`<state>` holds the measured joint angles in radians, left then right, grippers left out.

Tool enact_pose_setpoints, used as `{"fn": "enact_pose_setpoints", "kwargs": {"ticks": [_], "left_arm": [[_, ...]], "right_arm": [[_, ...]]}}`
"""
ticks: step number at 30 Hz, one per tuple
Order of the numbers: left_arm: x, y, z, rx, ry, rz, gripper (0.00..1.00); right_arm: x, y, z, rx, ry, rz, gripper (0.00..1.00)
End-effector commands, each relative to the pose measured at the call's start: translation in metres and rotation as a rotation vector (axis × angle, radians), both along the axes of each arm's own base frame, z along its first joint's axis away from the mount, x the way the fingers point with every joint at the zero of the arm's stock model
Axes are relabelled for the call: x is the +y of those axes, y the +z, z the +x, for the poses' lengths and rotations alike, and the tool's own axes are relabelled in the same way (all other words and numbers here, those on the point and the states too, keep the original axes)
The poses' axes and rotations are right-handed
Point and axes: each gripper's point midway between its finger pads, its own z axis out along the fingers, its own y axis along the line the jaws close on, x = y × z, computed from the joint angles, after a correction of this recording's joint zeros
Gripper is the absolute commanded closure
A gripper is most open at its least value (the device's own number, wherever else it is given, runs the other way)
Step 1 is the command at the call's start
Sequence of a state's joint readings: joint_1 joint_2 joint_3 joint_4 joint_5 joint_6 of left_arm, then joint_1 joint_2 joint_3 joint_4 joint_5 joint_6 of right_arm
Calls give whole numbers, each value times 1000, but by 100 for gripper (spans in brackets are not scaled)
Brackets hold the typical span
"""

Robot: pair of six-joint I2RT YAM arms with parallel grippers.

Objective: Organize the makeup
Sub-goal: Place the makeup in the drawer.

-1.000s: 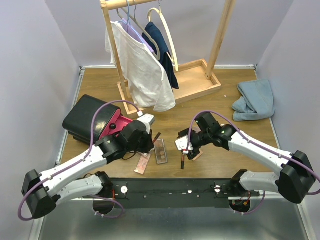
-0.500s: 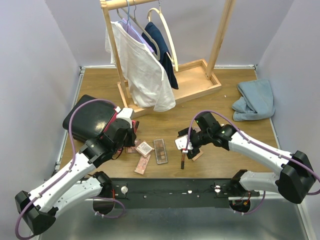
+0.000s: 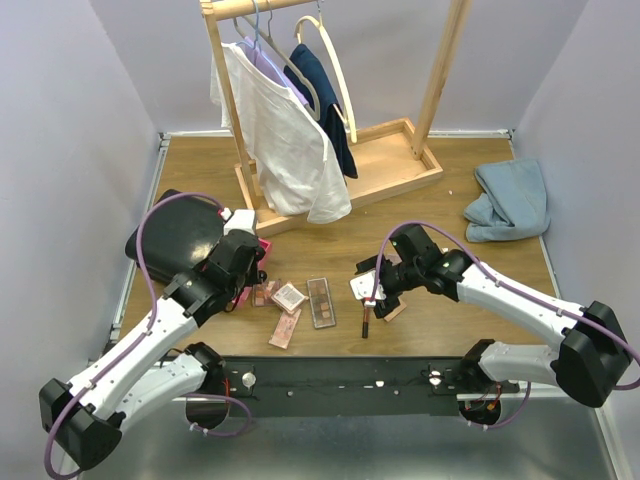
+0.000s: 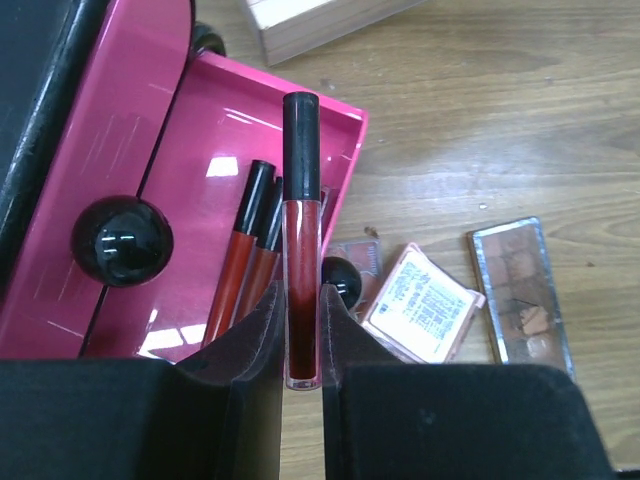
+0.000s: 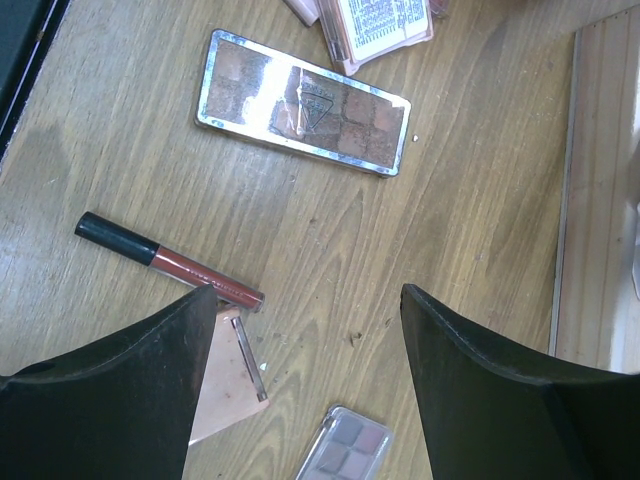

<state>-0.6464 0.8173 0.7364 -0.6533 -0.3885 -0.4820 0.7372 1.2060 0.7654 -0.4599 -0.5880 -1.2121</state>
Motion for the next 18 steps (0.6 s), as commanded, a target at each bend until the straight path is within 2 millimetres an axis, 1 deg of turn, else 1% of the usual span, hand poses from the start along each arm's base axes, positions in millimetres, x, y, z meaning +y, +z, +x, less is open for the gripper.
{"fn": "enact_pose_setpoints", "kwargs": {"ticks": [1, 5, 6, 7, 9, 11, 12, 13, 14, 18], "left_arm": [[13, 0, 7, -3, 80, 24, 100], [19, -6, 9, 24, 119, 33, 99], [21, -8, 10, 29, 131, 37, 97], [23, -9, 10, 34, 142, 45, 93], [24, -9, 11, 33, 152, 43, 76], [27, -8, 11, 26, 163, 43, 64], [28, -7, 11, 22, 165, 45, 61], [28, -4, 11, 13, 168, 41, 60], [29, -3, 11, 8, 170, 40, 56], [30, 4, 9, -13, 166, 21, 48]], "right_arm": [[-5, -9, 1, 3, -21, -14, 18], [-5, -8, 1, -1, -20, -13, 18], [-5, -9, 1, 0, -19, -15, 18], [-5, -9, 1, 2, -20, -14, 18], [-5, -8, 1, -2, -19, -13, 18], [-5, -8, 1, 0, -20, -12, 18], [-5, -8, 1, -1, -22, -13, 18], [-5, -8, 1, 1, -21, -13, 18], [-5, -9, 1, 2, -21, -14, 18], [-5, -10, 0, 7, -19, -18, 18]]}}
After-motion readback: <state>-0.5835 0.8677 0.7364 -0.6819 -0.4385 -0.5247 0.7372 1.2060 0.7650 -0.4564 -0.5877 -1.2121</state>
